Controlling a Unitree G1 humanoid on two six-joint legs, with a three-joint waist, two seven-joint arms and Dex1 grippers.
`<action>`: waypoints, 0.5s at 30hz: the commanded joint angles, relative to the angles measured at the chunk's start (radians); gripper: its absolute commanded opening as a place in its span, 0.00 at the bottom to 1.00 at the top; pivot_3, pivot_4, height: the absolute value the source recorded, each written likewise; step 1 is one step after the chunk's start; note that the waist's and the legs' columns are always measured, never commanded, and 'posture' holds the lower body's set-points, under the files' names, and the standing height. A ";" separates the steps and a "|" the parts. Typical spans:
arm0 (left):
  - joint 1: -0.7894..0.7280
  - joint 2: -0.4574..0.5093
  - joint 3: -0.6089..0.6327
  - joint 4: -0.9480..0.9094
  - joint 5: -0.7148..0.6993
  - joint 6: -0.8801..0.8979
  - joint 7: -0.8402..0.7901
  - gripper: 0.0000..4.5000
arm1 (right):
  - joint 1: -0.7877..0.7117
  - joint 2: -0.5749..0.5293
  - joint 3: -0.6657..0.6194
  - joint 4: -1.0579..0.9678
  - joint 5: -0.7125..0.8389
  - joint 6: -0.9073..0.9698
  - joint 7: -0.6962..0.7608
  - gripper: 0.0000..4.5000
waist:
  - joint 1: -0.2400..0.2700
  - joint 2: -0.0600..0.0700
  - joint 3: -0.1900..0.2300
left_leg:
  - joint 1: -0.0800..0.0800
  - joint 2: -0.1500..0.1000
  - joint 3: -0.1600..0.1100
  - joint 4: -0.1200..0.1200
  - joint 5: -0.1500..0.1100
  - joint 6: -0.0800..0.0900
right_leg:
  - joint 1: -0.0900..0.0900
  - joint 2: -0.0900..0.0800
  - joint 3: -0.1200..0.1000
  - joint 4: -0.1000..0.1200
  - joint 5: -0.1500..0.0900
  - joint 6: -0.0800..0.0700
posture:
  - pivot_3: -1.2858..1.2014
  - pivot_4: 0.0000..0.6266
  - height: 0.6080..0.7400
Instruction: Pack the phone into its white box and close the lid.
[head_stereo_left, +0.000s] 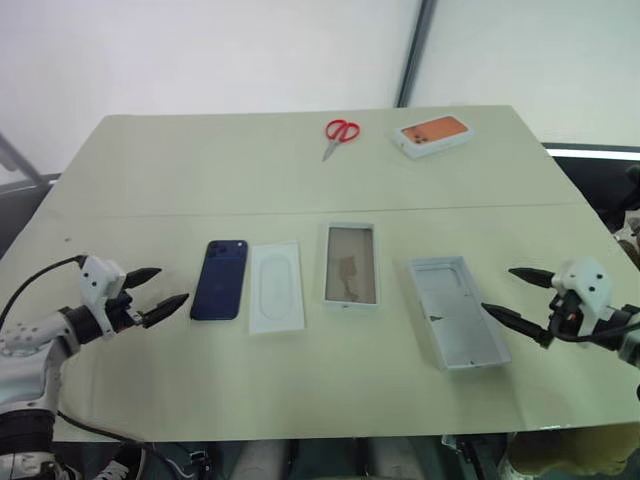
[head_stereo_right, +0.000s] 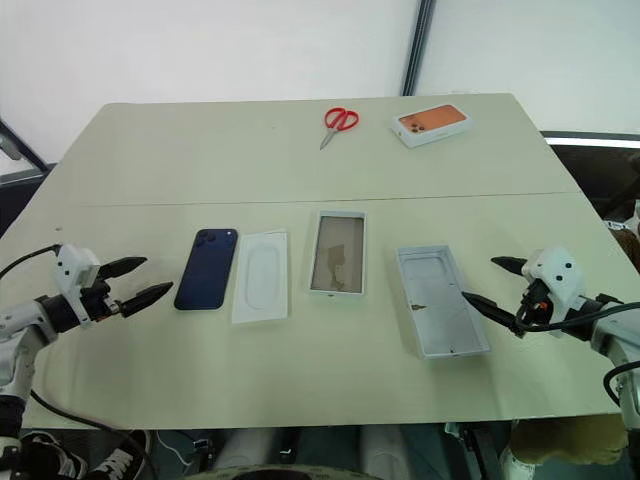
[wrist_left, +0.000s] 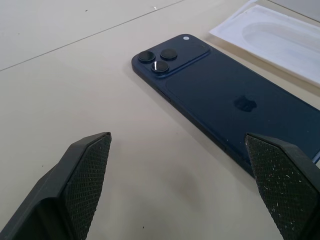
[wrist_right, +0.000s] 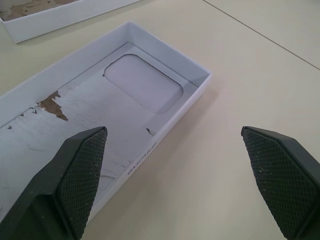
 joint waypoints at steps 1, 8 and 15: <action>-0.002 0.019 0.037 -0.020 -0.016 -0.031 0.003 1.00 | -0.026 -0.022 -0.024 -0.004 0.013 -0.017 0.002 1.00 | 0.000 0.000 0.000 | 0.000 0.000 0.000 0.000 0.000 0.000 | 0.000 0.000 0.000 0.000 0.000 0.000 | 0.52 0.24 1.00; -0.033 0.010 0.038 -0.055 -0.062 0.067 0.019 1.00 | -0.055 -0.018 0.003 0.000 0.004 -0.004 -0.005 1.00 | 0.001 0.000 0.000 | 0.000 0.000 0.000 0.000 0.000 0.000 | 0.000 0.000 0.000 0.000 0.000 0.000 | 0.52 0.24 1.00; -0.041 0.008 0.028 -0.086 -0.069 0.104 0.033 1.00 | -0.074 -0.010 0.036 -0.015 -0.001 -0.002 -0.017 1.00 | -0.001 0.000 0.000 | 0.000 0.000 0.000 0.000 0.000 0.000 | 0.000 0.000 0.000 0.000 0.000 0.000 | 0.52 0.24 1.00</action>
